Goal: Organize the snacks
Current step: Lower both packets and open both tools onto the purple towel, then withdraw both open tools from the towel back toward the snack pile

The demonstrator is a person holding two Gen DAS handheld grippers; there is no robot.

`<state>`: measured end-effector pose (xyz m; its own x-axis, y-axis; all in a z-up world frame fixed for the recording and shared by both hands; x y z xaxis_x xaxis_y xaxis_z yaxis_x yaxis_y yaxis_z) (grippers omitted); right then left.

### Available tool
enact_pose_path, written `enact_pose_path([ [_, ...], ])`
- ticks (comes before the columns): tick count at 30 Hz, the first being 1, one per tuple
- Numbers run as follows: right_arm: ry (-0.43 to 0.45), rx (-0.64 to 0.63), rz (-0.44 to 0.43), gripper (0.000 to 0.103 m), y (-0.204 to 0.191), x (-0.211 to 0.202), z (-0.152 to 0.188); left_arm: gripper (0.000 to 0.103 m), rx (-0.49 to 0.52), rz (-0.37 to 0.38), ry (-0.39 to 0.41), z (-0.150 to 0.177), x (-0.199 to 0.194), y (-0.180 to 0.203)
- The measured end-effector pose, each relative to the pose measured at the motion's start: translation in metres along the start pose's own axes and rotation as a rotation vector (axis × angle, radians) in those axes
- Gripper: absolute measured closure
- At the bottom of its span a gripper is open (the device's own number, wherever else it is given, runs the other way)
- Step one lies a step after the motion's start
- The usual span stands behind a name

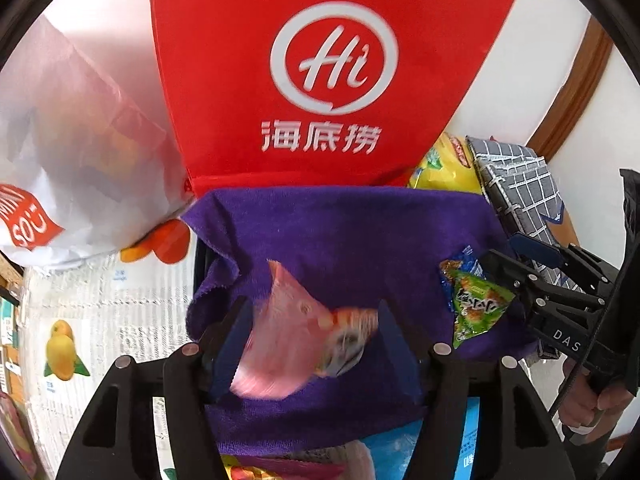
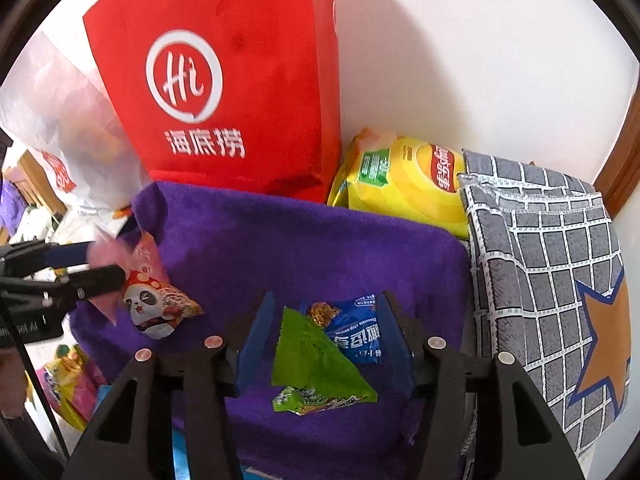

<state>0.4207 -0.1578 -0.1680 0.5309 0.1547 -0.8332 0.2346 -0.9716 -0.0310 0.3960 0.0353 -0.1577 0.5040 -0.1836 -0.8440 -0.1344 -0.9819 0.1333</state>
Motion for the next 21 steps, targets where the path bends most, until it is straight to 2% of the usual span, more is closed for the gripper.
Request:
enact_pose_path([
  [4, 0.022, 0.018, 0.014, 0.047, -0.002, -0.016, -0.002, 0.040, 0.004, -0.002, 0.025, -0.002, -0.015, 0.003],
  [7, 0.044, 0.021, 0.039, 0.040, -0.005, -0.030, 0.002, 0.040, -0.001, 0.000, 0.043, -0.003, -0.025, 0.003],
  [15, 0.021, 0.033, 0.063, 0.040, -0.009, -0.066, 0.027, 0.040, 0.030, 0.004, 0.092, -0.002, -0.059, 0.019],
  [21, 0.033, 0.035, 0.077, 0.040, -0.017, -0.100, 0.046, 0.040, 0.074, 0.006, 0.110, 0.018, -0.090, 0.035],
])
Point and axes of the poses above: each gripper's, at about its wrist camera, not at the fingertips, and x roughly the way its jaws point, y to its right, z to its underside, the point moved 4 cm from there along x, roughly the way its jaws point, and after that the axes turned 1 degree about x, right-handed, at the moved point
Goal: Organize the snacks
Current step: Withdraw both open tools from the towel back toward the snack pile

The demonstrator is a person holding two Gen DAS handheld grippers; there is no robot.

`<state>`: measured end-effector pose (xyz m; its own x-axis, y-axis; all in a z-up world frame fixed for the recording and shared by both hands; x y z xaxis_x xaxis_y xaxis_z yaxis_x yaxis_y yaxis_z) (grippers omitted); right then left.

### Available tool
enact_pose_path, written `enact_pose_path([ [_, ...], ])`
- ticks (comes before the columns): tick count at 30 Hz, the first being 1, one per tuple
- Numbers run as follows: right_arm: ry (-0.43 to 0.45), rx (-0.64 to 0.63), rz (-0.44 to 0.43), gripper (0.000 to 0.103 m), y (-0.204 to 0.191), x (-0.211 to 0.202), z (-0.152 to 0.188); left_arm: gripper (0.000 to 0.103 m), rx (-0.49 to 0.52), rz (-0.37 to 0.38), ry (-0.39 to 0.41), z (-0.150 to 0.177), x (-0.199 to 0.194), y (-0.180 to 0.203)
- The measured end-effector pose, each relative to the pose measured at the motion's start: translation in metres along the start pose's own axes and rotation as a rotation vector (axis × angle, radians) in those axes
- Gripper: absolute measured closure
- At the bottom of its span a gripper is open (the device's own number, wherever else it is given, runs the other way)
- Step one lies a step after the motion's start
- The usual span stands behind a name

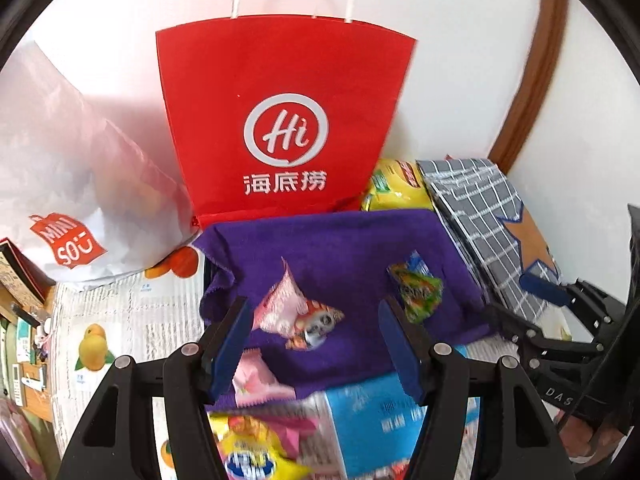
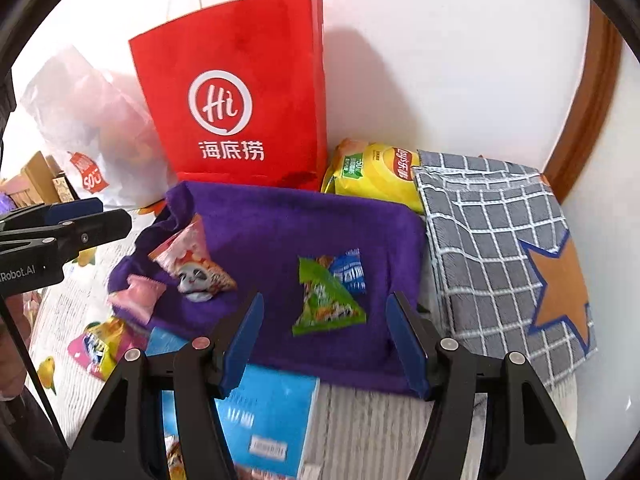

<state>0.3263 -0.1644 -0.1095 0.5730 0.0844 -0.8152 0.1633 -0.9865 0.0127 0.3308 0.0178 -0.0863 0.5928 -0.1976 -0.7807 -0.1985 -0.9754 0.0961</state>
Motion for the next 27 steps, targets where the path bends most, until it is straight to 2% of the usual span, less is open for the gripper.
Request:
enact_pose_path([
  [10, 0.050, 0.021, -0.005, 0.028, -0.005, -0.054, 0.035, 0.040, -0.012, -0.020, -0.001, 0.048, -0.036, 0.003],
  [15, 0.053, 0.069, -0.098, 0.028, -0.005, -0.071, 0.055, 0.040, -0.013, -0.020, -0.001, 0.071, -0.050, 0.006],
  [21, 0.050, 0.073, -0.078, 0.028, -0.006, -0.079, 0.078, 0.040, -0.024, -0.015, 0.002, 0.098, -0.062, 0.005],
  [27, 0.046, 0.050, -0.014, 0.028, -0.005, -0.075, 0.099, 0.040, -0.057, -0.018, -0.010, 0.123, -0.061, -0.008],
])
Point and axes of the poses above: each gripper's, at about its wrist camera, not at the fingertips, and x roughly the way its jaws point, y to its right, z to its underside, the point moved 4 cm from there along x, roughly the way its jaws point, and after that the axes turned 1 degree about x, right-handed, at the moved point
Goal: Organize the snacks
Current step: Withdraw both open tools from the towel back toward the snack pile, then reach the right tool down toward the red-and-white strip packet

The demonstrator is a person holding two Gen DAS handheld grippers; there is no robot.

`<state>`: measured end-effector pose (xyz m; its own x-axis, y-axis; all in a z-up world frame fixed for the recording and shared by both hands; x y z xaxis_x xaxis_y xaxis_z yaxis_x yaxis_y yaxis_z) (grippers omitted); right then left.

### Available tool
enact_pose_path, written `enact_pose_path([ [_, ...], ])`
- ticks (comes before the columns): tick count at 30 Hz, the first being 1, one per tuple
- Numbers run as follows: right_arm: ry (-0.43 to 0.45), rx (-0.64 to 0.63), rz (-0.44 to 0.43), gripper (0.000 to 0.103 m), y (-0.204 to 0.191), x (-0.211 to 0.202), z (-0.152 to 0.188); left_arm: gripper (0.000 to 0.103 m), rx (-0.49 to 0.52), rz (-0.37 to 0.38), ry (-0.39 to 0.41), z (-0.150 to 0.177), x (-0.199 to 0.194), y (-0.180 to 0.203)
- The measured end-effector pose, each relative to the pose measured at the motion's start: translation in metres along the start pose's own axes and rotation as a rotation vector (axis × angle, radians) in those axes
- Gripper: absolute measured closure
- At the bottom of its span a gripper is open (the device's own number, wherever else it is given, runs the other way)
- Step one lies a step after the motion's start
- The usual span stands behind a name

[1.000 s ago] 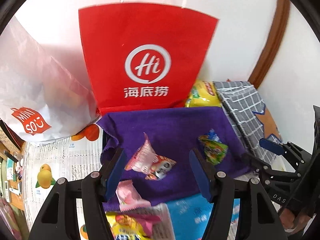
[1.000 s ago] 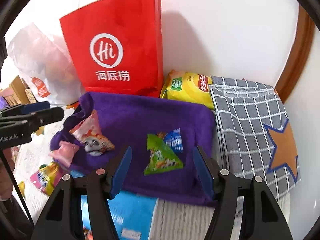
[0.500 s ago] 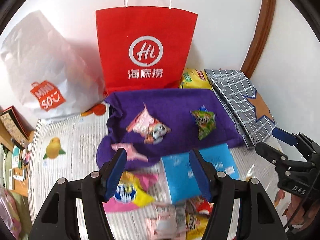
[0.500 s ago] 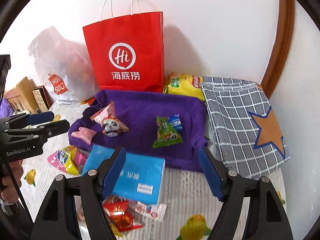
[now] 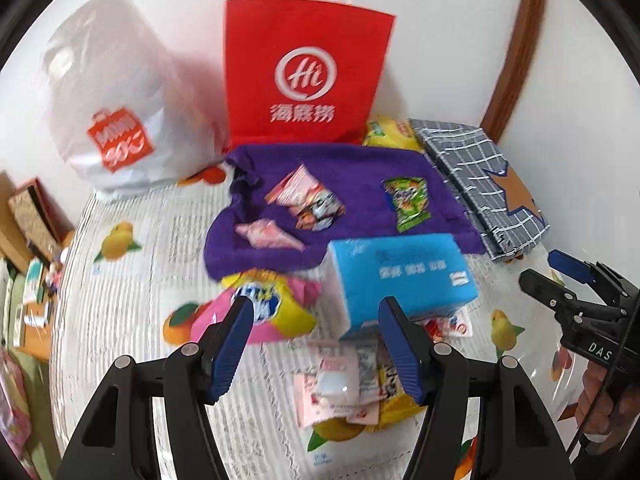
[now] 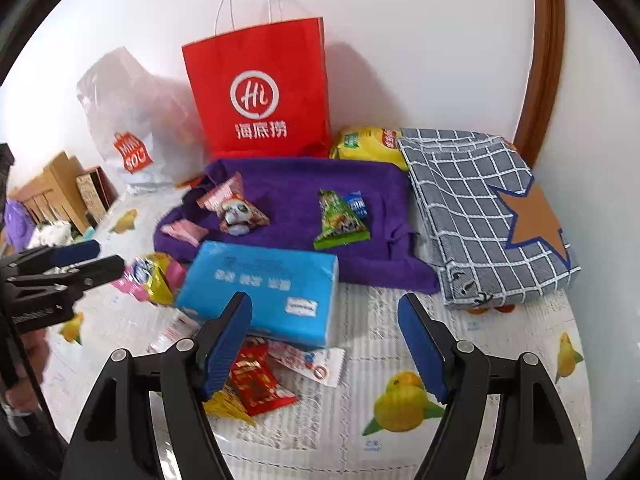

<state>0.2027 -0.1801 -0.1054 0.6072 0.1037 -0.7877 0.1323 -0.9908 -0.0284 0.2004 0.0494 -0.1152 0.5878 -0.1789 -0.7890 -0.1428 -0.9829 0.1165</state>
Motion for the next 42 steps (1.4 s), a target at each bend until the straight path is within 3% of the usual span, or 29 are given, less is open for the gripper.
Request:
enact_pose_path([
  [8, -0.023, 0.037, -0.036, 0.028, 0.013, 0.015, 0.023, 0.040, -0.105, -0.009, -0.047, 0.028, 0.019, -0.033],
  [11, -0.039, 0.030, -0.059, 0.035, 0.012, 0.026, 0.033, 0.040, -0.127, -0.002, -0.047, 0.035, 0.023, -0.038],
  [16, -0.085, -0.002, -0.096, 0.044, 0.003, 0.053, 0.049, 0.040, -0.136, 0.004, -0.050, 0.041, 0.027, -0.043],
  [24, -0.110, -0.043, -0.153, 0.045, -0.011, 0.081, 0.056, 0.040, -0.133, -0.005, -0.066, 0.046, 0.033, -0.048],
  [29, -0.145, 0.009, -0.177, 0.045, -0.005, 0.101, 0.058, 0.040, -0.142, -0.003, -0.075, 0.048, 0.036, -0.052],
  [36, -0.198, -0.033, -0.256, 0.049, -0.011, 0.101, 0.070, 0.040, -0.156, -0.002, -0.086, 0.053, 0.039, -0.054],
  [42, -0.192, -0.137, -0.221, 0.053, -0.025, 0.087, 0.079, 0.040, -0.165, 0.001, -0.085, 0.056, 0.038, -0.056],
])
Point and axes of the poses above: each gripper's, at about its wrist camera, not at the fingertips, and x roughly the way its jaws point, y to its right, z to its underside, the point moved 4 cm from there along x, roughly the way its jaws point, and after that the axes turned 1 degree about x, right-handed, at the moved point
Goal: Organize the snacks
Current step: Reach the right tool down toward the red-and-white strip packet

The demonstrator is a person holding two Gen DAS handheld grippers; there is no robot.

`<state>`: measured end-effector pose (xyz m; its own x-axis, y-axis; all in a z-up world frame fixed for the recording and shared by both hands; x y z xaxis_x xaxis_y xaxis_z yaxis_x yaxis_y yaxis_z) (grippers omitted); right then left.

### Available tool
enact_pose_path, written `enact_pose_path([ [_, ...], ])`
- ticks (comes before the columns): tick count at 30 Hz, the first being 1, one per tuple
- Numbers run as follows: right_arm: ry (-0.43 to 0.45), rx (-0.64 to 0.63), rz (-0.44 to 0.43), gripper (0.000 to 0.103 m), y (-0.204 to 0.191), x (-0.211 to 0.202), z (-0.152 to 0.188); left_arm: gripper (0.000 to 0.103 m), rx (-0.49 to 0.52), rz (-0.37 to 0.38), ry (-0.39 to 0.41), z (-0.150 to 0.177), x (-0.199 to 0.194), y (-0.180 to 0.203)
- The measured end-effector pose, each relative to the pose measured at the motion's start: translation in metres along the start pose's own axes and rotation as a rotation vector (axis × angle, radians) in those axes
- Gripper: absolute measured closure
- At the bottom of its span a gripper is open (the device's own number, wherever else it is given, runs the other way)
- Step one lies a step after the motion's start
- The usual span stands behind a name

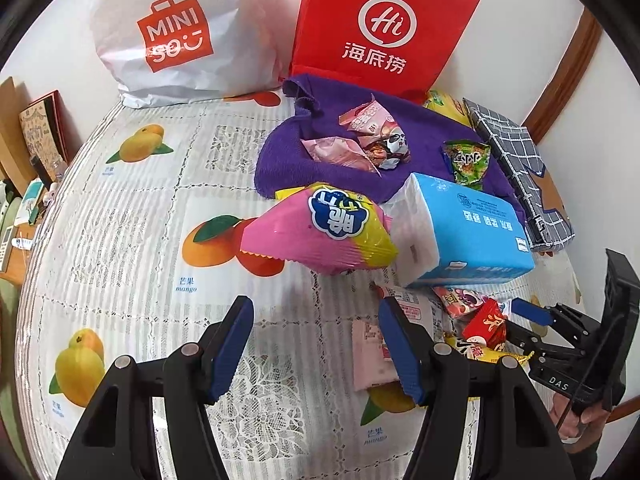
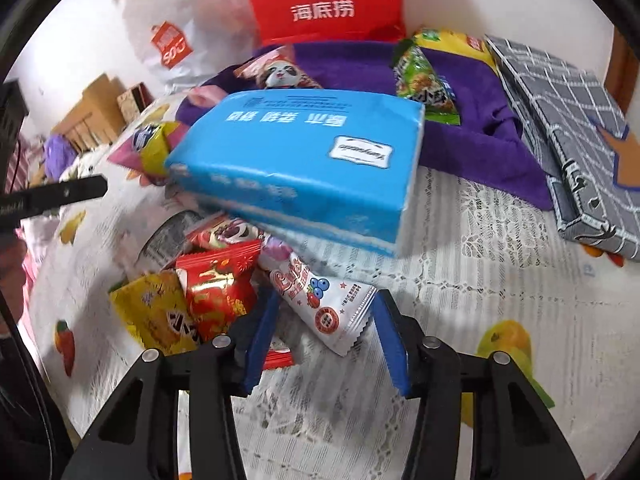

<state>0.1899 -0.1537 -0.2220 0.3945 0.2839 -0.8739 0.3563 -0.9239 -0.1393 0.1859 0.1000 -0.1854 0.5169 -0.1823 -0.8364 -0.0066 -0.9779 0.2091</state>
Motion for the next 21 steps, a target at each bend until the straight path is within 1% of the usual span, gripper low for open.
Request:
enact_pose_path([
  [5, 0.046, -0.047, 0.031, 0.053, -0.008, 0.000, -0.009, 0.040, -0.004, -0.003, 0.005, 0.001, -0.004, -0.003],
  [8, 0.044, -0.071, 0.038, 0.053, -0.010, 0.006, -0.012, 0.040, -0.007, -0.006, 0.011, 0.001, -0.006, -0.004],
  [11, 0.034, -0.095, 0.028, 0.053, -0.011, 0.012, -0.012, 0.040, -0.010, -0.011, 0.008, 0.002, -0.006, -0.006],
  [13, 0.022, -0.085, 0.009, 0.053, -0.009, 0.013, -0.012, 0.040, -0.010, -0.013, 0.008, 0.002, -0.006, -0.007],
  [15, 0.006, -0.094, -0.004, 0.054, -0.010, 0.010, -0.009, 0.040, -0.011, -0.014, 0.008, 0.003, -0.007, -0.007],
  [17, 0.007, -0.119, 0.019, 0.056, -0.011, 0.003, -0.006, 0.040, -0.014, -0.015, 0.010, 0.003, -0.008, -0.007],
  [21, 0.056, -0.137, 0.020, 0.057, -0.013, -0.013, -0.009, 0.040, -0.017, -0.013, 0.009, 0.004, -0.007, -0.007],
])
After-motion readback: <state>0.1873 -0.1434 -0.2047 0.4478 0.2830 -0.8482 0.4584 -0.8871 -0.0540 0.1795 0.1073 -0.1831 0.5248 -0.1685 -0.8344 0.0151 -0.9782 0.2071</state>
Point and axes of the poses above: each gripper's, at about its wrist camera, not at the fingertips, and x roughly the way its jaws point, y to its right, z to its underside, the point moved 4 cm from there along x, roughly the way its jaws point, and after that the axes turned 1 degree about x, right-handed, at the moved point
